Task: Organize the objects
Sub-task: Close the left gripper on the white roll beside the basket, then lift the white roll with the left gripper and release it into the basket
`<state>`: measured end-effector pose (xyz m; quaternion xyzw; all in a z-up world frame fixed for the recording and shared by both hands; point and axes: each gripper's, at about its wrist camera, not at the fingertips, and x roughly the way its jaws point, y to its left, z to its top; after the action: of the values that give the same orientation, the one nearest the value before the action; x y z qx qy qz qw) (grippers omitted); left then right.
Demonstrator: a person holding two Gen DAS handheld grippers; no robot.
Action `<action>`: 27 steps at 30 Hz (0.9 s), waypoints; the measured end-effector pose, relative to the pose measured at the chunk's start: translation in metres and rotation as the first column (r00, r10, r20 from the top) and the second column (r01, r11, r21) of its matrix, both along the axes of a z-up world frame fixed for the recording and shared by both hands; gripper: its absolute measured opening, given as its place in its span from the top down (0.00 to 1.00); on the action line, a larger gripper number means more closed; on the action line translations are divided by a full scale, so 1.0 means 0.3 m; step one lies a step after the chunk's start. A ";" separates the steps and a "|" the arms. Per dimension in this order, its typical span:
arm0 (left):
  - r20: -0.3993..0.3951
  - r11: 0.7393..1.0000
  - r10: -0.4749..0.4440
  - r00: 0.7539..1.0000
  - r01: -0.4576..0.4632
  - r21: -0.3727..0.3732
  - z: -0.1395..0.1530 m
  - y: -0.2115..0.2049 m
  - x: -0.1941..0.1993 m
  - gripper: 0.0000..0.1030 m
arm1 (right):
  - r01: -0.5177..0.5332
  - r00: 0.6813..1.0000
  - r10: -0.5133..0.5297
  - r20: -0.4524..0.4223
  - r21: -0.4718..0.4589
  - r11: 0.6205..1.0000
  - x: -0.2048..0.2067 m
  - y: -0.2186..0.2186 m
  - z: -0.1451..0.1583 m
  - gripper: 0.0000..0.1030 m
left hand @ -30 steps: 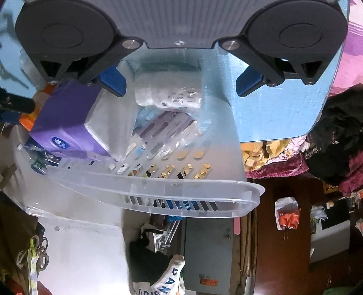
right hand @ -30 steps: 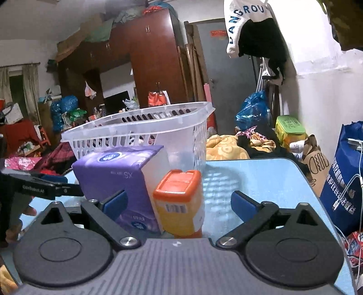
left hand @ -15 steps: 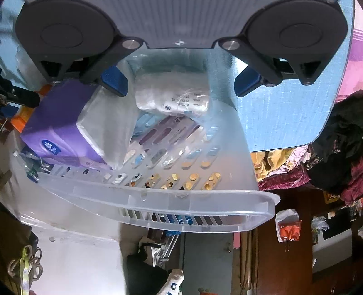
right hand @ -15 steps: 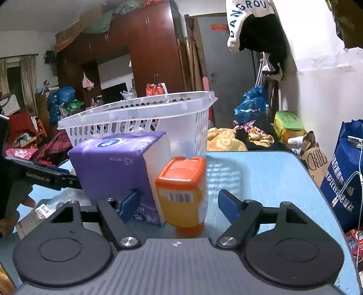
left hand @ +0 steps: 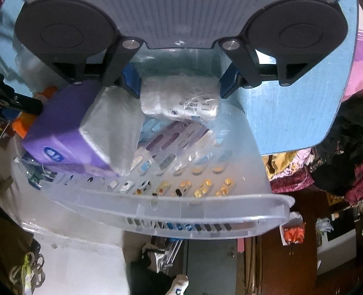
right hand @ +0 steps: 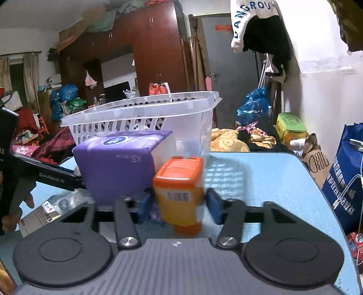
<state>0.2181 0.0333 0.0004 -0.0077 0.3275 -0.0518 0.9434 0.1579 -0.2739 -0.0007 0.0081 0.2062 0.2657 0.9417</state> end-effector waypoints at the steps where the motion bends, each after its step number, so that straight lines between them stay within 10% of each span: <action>1: 0.013 1.000 -0.003 1.000 0.003 -0.006 0.004 0.004 -0.011 0.27 | 0.004 1.000 -0.004 0.001 0.003 1.000 0.000 -0.004 0.001 0.53; 14: 0.214 0.998 0.000 0.977 0.016 -0.069 0.081 0.049 -0.181 0.27 | 0.032 0.996 -0.035 0.081 0.039 0.999 -0.052 -0.074 0.055 0.56; 27: 0.327 0.996 0.035 0.944 -0.005 -0.090 0.441 0.042 -0.080 0.27 | -0.062 0.969 0.049 0.241 0.047 0.997 0.000 0.018 0.436 0.57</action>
<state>0.1940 0.0457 0.1327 -0.0440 0.1630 -0.0571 0.9840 0.1579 -0.2685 0.1302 -0.0041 0.0837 0.2965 0.9513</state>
